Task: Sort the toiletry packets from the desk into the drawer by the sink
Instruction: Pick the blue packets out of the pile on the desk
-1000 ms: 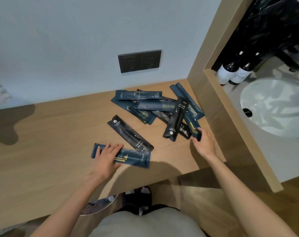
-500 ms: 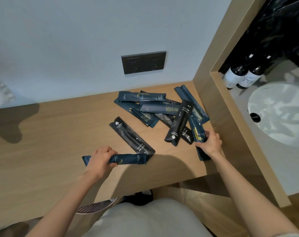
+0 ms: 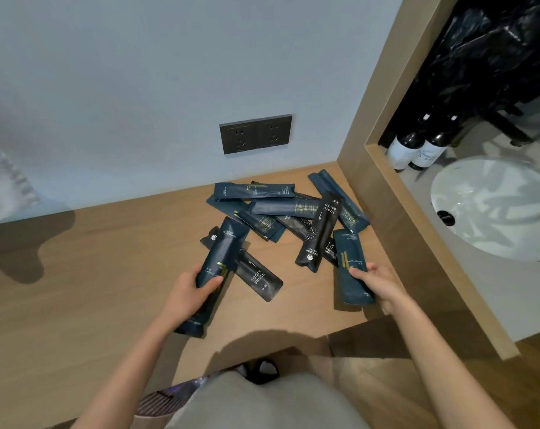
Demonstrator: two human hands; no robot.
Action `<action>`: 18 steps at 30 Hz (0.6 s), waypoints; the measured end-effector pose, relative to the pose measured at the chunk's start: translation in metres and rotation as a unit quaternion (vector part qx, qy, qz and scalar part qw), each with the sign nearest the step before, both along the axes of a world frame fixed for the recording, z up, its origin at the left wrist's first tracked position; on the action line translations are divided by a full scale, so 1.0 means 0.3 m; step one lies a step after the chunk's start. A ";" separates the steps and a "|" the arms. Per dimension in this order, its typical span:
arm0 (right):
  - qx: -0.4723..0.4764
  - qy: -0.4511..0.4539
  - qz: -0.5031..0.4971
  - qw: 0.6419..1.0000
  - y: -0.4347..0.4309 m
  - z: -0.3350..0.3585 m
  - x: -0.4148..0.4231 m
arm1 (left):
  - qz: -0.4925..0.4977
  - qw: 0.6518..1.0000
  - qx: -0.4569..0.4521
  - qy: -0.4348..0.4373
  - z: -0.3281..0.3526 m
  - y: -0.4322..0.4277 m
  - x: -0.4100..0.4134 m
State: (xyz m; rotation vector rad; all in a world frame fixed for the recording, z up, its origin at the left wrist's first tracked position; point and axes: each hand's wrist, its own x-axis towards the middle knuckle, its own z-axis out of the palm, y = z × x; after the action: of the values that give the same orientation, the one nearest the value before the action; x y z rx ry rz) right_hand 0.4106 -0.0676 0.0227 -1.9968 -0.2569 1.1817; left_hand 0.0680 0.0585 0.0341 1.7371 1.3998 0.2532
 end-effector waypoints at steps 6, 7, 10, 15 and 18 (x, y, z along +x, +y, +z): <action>0.071 0.088 0.015 0.993 -0.047 0.088 -0.118 | 0.059 0.970 -0.093 -0.216 0.040 -0.011 0.064; 0.087 0.082 0.018 0.993 -0.048 0.103 -0.146 | 0.044 0.971 -0.074 -0.223 0.042 -0.014 0.073; 0.140 0.062 0.053 0.987 -0.037 0.150 -0.232 | -0.008 0.981 -0.030 -0.191 0.059 -0.032 0.114; 0.183 -0.025 0.122 0.975 0.017 0.190 -0.355 | -0.002 0.970 -0.096 -0.224 0.098 -0.075 0.172; 0.201 -0.064 0.148 0.966 0.048 0.190 -0.408 | 0.049 0.942 -0.193 -0.271 0.108 -0.093 0.193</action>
State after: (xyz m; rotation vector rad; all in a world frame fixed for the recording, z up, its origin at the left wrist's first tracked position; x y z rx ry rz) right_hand 0.2882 -0.0533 0.0796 -1.7113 -0.8189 1.0743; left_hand 0.1259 0.0305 0.0666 1.1569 1.0409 0.4423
